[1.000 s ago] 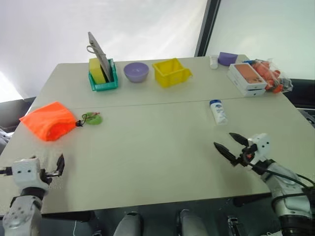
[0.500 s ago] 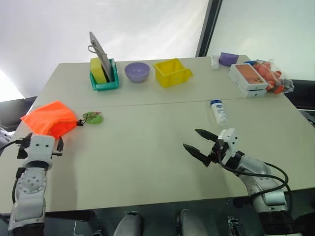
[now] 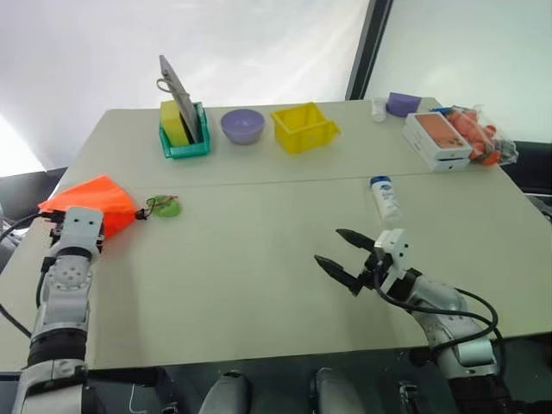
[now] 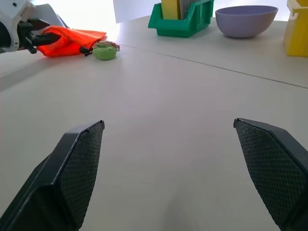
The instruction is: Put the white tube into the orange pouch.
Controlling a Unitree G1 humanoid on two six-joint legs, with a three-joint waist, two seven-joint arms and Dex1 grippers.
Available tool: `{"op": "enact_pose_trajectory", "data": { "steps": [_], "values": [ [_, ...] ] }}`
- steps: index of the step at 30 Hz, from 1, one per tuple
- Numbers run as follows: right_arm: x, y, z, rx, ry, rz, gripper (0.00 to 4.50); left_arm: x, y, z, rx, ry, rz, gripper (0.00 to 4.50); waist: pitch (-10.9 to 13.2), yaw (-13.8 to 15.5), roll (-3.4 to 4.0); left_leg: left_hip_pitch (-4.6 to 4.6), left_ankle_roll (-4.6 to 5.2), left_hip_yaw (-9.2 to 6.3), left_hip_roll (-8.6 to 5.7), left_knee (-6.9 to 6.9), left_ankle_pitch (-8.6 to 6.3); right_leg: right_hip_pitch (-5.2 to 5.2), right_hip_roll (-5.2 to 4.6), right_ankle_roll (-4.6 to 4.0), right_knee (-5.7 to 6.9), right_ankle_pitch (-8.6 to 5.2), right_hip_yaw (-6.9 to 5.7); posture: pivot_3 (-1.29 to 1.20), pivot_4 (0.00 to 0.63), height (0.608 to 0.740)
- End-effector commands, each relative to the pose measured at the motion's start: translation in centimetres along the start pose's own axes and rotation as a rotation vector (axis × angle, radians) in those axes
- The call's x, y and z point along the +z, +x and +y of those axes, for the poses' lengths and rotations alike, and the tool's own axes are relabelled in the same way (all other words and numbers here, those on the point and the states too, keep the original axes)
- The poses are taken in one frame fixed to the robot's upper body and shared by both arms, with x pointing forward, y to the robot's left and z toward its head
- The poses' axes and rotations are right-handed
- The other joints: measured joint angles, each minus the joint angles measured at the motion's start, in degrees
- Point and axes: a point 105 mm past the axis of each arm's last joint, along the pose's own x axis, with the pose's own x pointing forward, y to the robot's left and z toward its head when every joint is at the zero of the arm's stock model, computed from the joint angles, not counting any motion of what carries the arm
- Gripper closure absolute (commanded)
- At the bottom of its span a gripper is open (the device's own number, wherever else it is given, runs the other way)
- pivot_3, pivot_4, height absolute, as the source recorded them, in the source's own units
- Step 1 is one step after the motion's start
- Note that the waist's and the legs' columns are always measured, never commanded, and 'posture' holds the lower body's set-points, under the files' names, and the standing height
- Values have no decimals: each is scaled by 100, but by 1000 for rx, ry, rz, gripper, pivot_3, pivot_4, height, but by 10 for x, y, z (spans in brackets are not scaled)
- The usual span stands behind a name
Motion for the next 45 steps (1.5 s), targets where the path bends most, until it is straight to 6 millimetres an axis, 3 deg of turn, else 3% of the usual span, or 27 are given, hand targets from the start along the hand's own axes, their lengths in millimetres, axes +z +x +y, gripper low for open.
{"op": "enact_pose_trajectory", "data": {
  "steps": [1,2,3,6,11,15,22,25,28,30,32,35,37,41,45],
  "values": [
    [12,-2,-1,-9,-39,-43,0,13,5,11,30,15,-55,3975,0,-7,0,0,0,0,0,0,0,0,0,0,0,0,0,0,150,740],
    [12,-3,-1,-12,-40,-42,0,13,5,11,30,14,-57,4365,0,-8,0,1,0,0,0,0,0,0,0,1,0,0,0,0,150,740],
    [12,-3,-2,-16,-42,-42,0,13,5,10,29,12,-60,4482,0,-6,0,1,0,1,0,0,0,1,0,1,0,0,0,0,150,740],
    [12,-3,-3,-20,-47,-41,0,17,3,8,11,-7,-75,4482,0,9,0,1,-1,0,0,1,1,1,0,2,1,0,0,0,150,740],
    [13,-5,-15,-65,-77,-36,0,48,-9,-15,-122,-54,-186,4482,0,18,0,0,-3,1,0,1,1,2,-2,1,0,1,1,0,150,740],
    [13,-9,-43,-184,-110,-12,0,79,-27,-48,-278,-71,-258,4482,1,22,1,-1,-4,2,-2,2,2,4,-5,-1,-2,2,2,0,150,740],
    [19,-18,-112,-522,-112,4,0,145,-64,-119,-535,-143,-373,4482,2,19,3,0,-4,1,-3,5,6,5,-3,-11,2,7,3,0,150,740],
    [16,-21,-127,-604,-121,27,0,164,-76,-133,-586,-178,-395,4482,2,5,3,0,-4,1,-3,5,7,5,-2,-20,2,13,4,0,150,740],
    [9,-27,-147,-716,-102,74,0,208,-99,-149,-673,-242,-480,4482,3,-4,3,-4,-4,2,-3,3,7,4,-1,-19,0,13,4,0,150,740],
    [2,-28,-152,-741,-67,93,0,230,-108,-149,-704,-299,-518,4482,4,4,3,-7,-4,3,-5,5,7,7,-2,-19,-2,13,6,0,150,740],
    [-2,-27,-154,-748,-54,103,0,240,-112,-147,-715,-323,-528,4482,4,-2,3,-5,-4,3,-6,7,7,9,-2,-19,-3,13,7,0,150,740],
    [-5,-25,-156,-765,-45,108,0,241,-113,-138,-719,-340,-511,4482,3,-98,8,2,-3,3,-5,5,7,11,0,-15,-1,11,7,0,150,740],
    [-5,-25,-159,-787,-34,97,0,231,-114,-137,-741,-313,-478,4482,5,-164,12,3,-3,3,-5,5,7,11,0,-12,2,9,8,0,150,740],
    [-8,-21,-164,-809,0,88,0,189,-117,-143,-818,-300,-356,4482,7,-213,24,9,-3,7,-3,5,8,10,2,-16,6,12,15,0,150,740],
    [-8,-17,-170,-823,13,81,0,165,-124,-152,-872,-288,-299,4482,9,-148,21,4,-3,6,-4,11,8,11,2,-23,6,14,16,0,150,740]
  ]
}}
